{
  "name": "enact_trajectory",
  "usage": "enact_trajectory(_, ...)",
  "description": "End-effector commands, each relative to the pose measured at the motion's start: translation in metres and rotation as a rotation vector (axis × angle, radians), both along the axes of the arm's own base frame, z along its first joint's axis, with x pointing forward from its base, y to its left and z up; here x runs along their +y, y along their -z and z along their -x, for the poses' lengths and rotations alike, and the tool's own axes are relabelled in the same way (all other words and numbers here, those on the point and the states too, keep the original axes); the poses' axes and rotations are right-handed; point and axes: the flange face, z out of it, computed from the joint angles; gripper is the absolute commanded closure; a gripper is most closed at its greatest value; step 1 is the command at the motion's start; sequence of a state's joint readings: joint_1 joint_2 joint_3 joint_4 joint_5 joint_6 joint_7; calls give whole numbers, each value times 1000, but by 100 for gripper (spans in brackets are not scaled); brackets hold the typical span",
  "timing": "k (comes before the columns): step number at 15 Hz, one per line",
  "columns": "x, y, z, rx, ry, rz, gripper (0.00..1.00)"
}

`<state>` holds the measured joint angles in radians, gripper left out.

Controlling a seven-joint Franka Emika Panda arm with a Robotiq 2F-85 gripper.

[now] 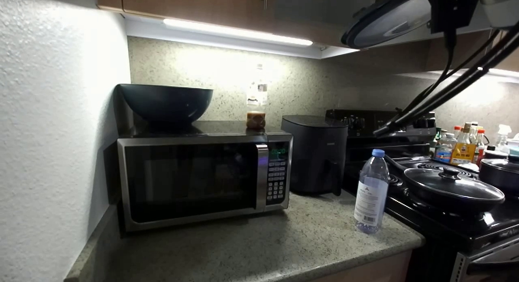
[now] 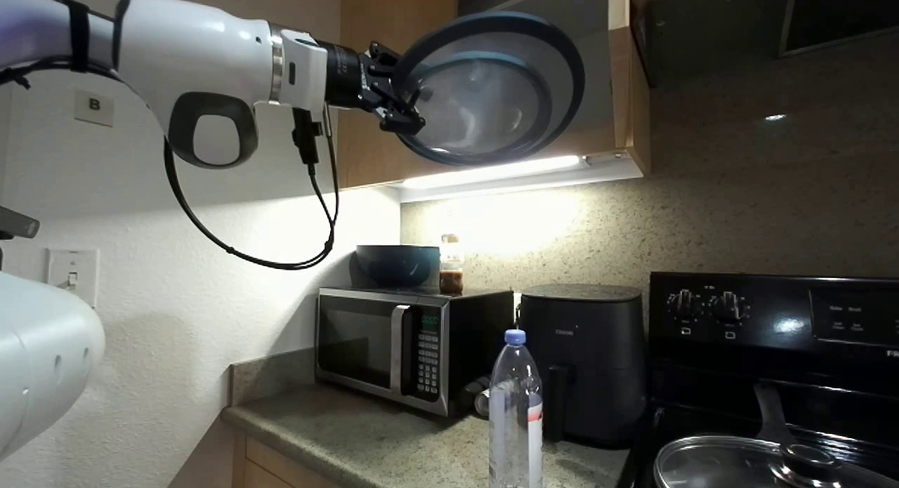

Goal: Pick up the lids from the top of the microwave and put them inside the open upper cabinet

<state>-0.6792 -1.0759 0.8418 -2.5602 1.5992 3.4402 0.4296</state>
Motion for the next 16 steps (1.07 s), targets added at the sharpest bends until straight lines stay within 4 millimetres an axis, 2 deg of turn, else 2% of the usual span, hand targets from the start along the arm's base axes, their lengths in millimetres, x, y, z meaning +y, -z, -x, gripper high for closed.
enact_trajectory(1,16,-54,7,-13,-128,84,99)
enact_trajectory(5,15,-116,12,-55,-220,160,99)
enact_trajectory(7,1,-138,11,-87,-235,148,99)
enact_trajectory(8,-8,-143,9,-98,-231,129,99)
enact_trajectory(9,8,-128,22,-85,-237,131,99)
enact_trajectory(11,0,-130,19,-83,-244,110,98)
enact_trajectory(14,9,-126,17,-73,-247,128,99)
enact_trajectory(16,6,-143,16,-100,-315,87,100)
